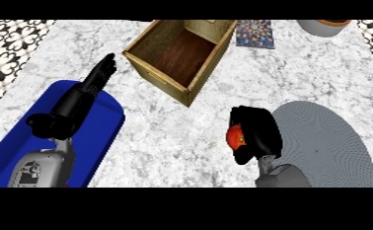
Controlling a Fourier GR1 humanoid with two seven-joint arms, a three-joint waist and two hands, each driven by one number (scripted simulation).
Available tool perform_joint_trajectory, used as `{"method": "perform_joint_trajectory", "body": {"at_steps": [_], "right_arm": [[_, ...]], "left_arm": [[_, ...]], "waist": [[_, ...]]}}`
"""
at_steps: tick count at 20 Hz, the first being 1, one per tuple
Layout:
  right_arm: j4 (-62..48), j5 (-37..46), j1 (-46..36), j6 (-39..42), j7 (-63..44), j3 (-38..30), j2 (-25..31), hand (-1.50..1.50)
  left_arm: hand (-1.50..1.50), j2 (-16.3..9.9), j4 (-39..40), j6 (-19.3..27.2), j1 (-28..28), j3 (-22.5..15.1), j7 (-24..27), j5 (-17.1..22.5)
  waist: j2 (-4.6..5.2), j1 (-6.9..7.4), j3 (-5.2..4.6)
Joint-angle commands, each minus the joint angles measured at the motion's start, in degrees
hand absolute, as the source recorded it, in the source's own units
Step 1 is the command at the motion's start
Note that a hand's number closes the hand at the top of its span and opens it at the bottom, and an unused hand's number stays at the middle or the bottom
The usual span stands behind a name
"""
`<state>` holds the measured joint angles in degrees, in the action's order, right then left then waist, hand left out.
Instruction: Pick the tomato from the placemat and place it in the basket
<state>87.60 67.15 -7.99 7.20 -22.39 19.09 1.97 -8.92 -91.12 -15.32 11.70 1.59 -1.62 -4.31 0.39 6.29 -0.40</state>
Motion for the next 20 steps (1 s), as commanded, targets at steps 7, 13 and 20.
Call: {"method": "perform_joint_trajectory", "body": {"at_steps": [7, 13, 20], "right_arm": [[6.0, -10.9, -16.2, -15.8, -21.3, 11.3, -2.0, 1.50], [8.1, -9.9, -28.2, -26.1, -35.0, 15.8, -2.0, 1.50], [2.9, -8.4, -41.9, -28.6, -49.5, 15.5, -2.0, 1.50]], "left_arm": [[0.00, 1.4, 1.1, -1.3, 2.3, -2.6, 0.3, -0.1], [0.00, 1.6, 2.3, -1.1, 3.7, -2.8, -0.6, -0.4], [0.00, 2.3, 3.7, -0.5, 4.6, -3.7, -0.6, -1.6]], "waist": [[0.12, 4.54, 0.55], [-0.60, 4.53, 0.09], [-0.62, 3.31, -0.18]]}}
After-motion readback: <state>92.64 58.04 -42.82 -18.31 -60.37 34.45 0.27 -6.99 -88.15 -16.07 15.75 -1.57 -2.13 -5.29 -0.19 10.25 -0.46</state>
